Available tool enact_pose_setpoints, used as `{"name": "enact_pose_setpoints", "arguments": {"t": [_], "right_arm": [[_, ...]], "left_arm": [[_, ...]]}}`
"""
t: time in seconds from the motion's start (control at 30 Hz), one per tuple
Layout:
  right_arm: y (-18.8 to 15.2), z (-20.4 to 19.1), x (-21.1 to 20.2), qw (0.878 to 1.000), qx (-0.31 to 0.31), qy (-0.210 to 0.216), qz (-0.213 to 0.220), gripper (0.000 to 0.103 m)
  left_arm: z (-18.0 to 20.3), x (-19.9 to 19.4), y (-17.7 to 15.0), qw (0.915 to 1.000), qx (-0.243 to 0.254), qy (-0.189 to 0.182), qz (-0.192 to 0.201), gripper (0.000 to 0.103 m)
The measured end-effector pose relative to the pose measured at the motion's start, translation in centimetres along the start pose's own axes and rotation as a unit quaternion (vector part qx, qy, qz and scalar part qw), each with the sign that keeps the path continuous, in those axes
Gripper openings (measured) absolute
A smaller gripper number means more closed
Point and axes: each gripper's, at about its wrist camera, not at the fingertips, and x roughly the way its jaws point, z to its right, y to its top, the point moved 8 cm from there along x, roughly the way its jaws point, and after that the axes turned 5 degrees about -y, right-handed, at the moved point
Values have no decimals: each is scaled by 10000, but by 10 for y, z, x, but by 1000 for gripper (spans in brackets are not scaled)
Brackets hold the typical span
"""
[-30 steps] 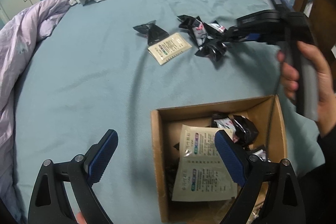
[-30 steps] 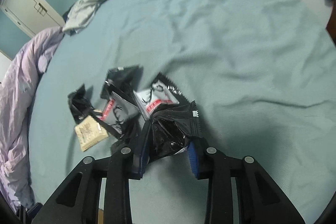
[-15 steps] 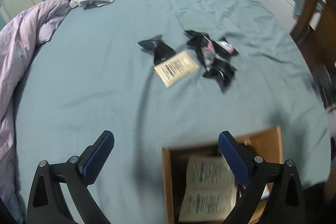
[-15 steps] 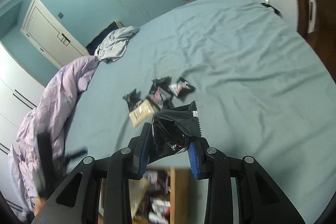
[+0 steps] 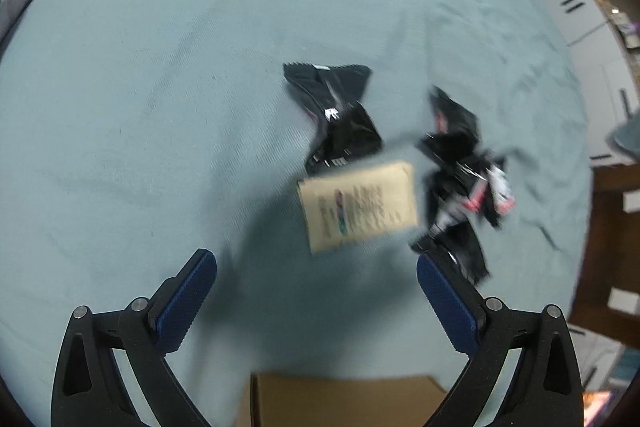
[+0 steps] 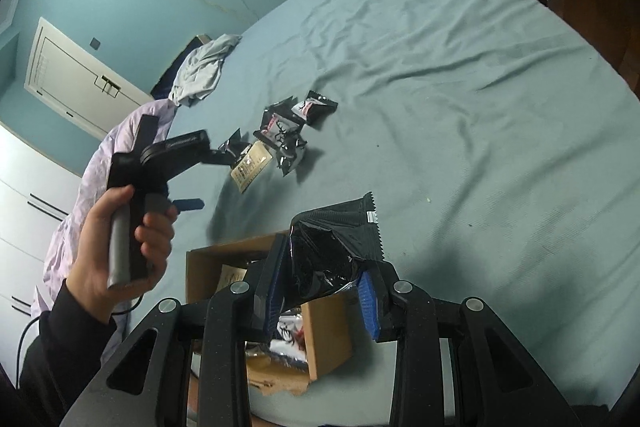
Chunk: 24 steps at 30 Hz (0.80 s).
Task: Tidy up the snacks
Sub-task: 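Grasp a tan paper sachet with the left gripper while the right gripper holds the black packet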
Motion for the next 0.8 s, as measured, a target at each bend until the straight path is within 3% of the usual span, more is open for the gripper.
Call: {"name": "enact_pose_setpoints", "arguments": {"t": [0.07, 0.37, 0.5, 0.63, 0.8], "right_arm": [[-1, -4, 4, 9999, -80, -1, -61, 31], [-1, -23, 22, 9982, -580, -112, -72, 31], [-1, -22, 26, 9983, -559, -103, -114, 31], [-2, -22, 27, 9983, -537, -164, -121, 31], [-1, -24, 29, 9978, -586, -302, -70, 31]], "left_arm": [[-2, 10, 3, 9995, -77, 285, -60, 102], [9, 46, 17, 9985, -219, 464, -207, 103], [19, 49, 23, 9979, -270, 573, -91, 103], [23, 56, 21, 9945, -323, 992, -55, 103], [32, 55, 13, 9902, -232, 1323, 383, 100]]}}
